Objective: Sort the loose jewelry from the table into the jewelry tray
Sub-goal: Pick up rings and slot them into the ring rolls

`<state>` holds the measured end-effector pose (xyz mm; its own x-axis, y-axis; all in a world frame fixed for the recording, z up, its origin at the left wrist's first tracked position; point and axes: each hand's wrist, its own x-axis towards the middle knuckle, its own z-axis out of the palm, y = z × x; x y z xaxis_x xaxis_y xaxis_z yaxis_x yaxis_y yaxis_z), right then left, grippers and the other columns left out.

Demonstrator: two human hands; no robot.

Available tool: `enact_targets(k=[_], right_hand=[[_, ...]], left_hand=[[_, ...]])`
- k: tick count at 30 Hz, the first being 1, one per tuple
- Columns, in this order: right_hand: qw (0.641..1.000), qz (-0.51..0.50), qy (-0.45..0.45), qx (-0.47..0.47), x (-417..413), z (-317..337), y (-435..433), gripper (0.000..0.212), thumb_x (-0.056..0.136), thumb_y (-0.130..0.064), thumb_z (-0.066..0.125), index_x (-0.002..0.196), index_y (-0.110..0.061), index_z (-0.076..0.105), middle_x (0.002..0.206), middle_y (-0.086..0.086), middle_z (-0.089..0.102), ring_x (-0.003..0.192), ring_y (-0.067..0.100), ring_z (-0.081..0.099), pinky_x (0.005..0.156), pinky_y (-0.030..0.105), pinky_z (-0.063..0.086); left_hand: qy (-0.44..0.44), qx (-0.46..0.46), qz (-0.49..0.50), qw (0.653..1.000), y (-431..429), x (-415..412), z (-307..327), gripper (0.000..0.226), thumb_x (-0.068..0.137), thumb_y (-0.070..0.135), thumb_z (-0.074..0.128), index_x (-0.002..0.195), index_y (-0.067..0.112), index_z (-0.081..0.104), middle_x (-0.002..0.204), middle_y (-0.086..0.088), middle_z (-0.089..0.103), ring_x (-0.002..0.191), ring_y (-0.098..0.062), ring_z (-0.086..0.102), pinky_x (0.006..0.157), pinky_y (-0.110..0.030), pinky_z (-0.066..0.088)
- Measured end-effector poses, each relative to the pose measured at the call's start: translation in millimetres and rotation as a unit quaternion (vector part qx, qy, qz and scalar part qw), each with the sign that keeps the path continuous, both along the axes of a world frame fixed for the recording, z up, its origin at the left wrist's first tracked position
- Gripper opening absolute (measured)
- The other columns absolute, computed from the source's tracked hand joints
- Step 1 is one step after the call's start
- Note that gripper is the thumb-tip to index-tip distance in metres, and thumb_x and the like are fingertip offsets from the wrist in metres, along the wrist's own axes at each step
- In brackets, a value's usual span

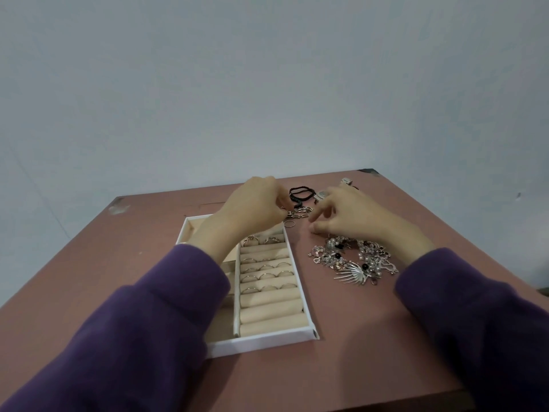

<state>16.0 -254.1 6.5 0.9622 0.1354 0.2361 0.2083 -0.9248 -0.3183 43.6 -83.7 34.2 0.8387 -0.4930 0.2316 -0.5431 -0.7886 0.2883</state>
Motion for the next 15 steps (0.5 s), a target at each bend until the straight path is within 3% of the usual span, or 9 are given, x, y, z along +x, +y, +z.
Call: enact_targets(k=[5, 15], right_hand=[[1.000, -0.013, 0.018, -0.007, -0.8, 2.9, -8.3, 0.015, 0.072, -0.043, 0.074, 0.083, -0.031, 0.074, 0.070, -0.015, 0.052, 0.069, 0.000, 0.048, 0.055, 0.019, 0.029], [0.988, -0.009, 0.098, 0.121, -0.8, 0.3, -7.4, 0.009, 0.077, -0.020, 0.075, 0.083, -0.014, 0.074, 0.068, -0.009, 0.066, 0.067, 0.003, 0.059, 0.069, 0.020, 0.047]], left_hand=[[0.021, 0.052, 0.000, 0.998, -10.7, 10.1, -1.6, 0.019, 0.081, 0.015, 0.063, 0.098, 0.019, 0.073, 0.102, 0.000, 0.071, 0.096, -0.018, 0.062, 0.084, -0.031, 0.050], [-0.027, 0.127, 0.028, 0.991, -23.6, 20.6, -11.1, 0.019, 0.081, 0.021, 0.063, 0.099, 0.020, 0.069, 0.107, -0.005, 0.069, 0.104, -0.026, 0.058, 0.086, -0.037, 0.043]])
